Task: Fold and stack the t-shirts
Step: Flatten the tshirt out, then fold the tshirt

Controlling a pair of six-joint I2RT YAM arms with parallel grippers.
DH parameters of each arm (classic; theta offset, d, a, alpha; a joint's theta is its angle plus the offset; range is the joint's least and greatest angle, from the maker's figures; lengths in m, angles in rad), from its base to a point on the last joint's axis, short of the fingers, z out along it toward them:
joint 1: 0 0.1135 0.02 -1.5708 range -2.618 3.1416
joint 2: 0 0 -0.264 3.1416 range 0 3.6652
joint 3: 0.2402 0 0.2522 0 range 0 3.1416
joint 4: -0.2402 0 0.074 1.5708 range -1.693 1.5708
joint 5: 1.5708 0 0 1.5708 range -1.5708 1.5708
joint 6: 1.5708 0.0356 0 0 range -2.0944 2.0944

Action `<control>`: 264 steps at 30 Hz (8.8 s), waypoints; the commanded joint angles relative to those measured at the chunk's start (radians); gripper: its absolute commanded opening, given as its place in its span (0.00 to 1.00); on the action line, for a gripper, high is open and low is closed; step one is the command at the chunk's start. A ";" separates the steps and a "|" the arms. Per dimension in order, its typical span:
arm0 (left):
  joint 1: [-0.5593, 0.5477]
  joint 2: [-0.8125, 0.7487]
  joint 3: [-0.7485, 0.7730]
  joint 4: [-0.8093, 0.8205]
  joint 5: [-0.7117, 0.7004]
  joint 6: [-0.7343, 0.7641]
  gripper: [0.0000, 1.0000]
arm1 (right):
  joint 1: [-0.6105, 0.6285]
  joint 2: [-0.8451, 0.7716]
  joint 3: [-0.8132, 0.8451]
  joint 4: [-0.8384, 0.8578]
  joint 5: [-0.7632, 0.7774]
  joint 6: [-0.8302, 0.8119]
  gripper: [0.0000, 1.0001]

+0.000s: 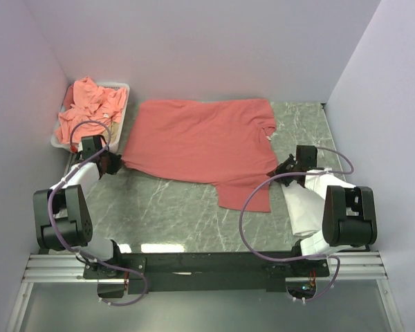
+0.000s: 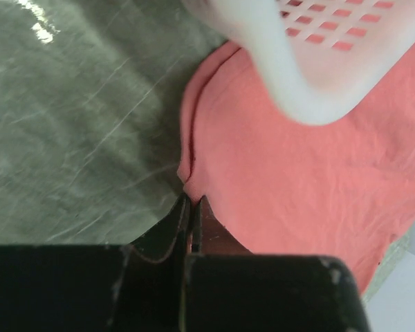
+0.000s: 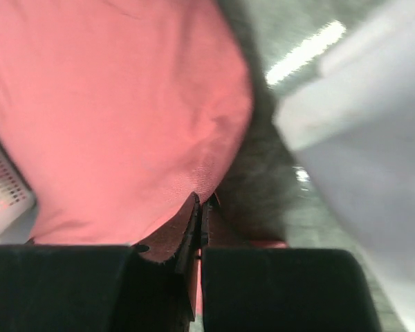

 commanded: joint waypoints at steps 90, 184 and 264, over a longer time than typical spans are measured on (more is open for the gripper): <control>-0.130 -0.413 -0.390 -0.014 -0.072 -0.053 0.01 | 0.375 -0.467 -0.268 -0.711 0.371 0.168 0.48; -0.207 0.262 0.373 -0.219 -0.242 -0.081 0.01 | 0.130 0.177 0.723 -0.415 0.309 -0.226 0.00; -0.209 -0.202 -0.141 -0.017 -0.157 -0.050 0.46 | 0.331 0.427 0.551 -0.179 0.248 -0.057 0.12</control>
